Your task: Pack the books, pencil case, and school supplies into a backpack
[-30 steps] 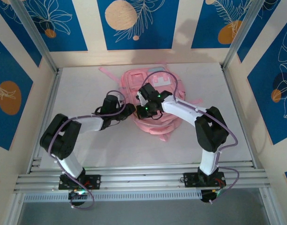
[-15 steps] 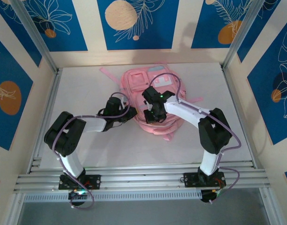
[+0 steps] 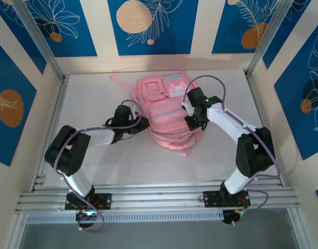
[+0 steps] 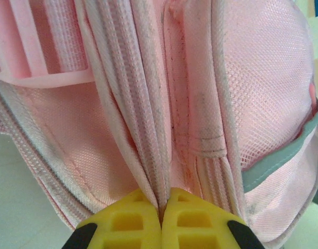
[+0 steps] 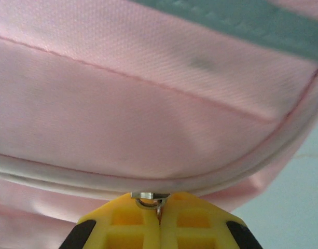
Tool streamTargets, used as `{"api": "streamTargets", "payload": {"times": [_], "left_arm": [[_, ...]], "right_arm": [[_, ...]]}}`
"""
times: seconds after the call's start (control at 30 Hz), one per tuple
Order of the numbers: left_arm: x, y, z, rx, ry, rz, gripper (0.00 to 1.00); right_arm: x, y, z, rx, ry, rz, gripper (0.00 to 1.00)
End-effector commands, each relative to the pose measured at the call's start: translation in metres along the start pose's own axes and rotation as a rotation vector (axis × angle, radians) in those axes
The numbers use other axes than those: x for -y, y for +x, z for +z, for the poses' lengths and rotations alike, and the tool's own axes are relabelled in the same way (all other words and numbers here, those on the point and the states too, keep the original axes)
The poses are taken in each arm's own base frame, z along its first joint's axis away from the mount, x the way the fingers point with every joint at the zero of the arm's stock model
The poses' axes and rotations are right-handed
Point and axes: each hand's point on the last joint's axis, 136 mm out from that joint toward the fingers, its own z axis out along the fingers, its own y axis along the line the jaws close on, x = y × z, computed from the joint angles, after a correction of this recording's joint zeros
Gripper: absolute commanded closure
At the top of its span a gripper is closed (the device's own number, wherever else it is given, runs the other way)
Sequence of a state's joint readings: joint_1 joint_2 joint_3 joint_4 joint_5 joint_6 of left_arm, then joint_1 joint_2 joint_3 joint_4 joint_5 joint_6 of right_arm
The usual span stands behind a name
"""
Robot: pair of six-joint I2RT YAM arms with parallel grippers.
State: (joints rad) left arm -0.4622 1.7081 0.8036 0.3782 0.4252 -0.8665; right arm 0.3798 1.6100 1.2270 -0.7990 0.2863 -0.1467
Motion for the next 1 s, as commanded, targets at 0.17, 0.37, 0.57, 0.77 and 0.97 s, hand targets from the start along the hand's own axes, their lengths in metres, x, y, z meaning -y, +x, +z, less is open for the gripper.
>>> {"api": "streamTargets", "payload": {"times": [0.17,0.37,0.57,0.77,0.97], "left_arm": [[-0.011,0.006,-0.013,-0.142,-0.058,0.1,1.0],[-0.023,0.015,-0.024,-0.207,-0.108,0.144,1.0],[-0.028,0.017,-0.027,-0.237,-0.11,0.147,1.0],[-0.024,0.019,-0.03,-0.26,-0.104,0.167,1.0],[-0.023,0.02,-0.036,-0.269,-0.119,0.192,1.0]], "right_arm": [[0.034,-0.036,-0.003,0.193,0.002,-0.481,1.0],[0.082,-0.058,0.009,0.191,0.043,-0.515,1.0],[0.128,-0.109,0.02,0.314,0.207,-0.548,1.0],[0.149,-0.137,0.025,0.309,0.209,-0.415,1.0],[0.159,-0.152,0.014,0.385,0.241,-0.326,0.98]]}}
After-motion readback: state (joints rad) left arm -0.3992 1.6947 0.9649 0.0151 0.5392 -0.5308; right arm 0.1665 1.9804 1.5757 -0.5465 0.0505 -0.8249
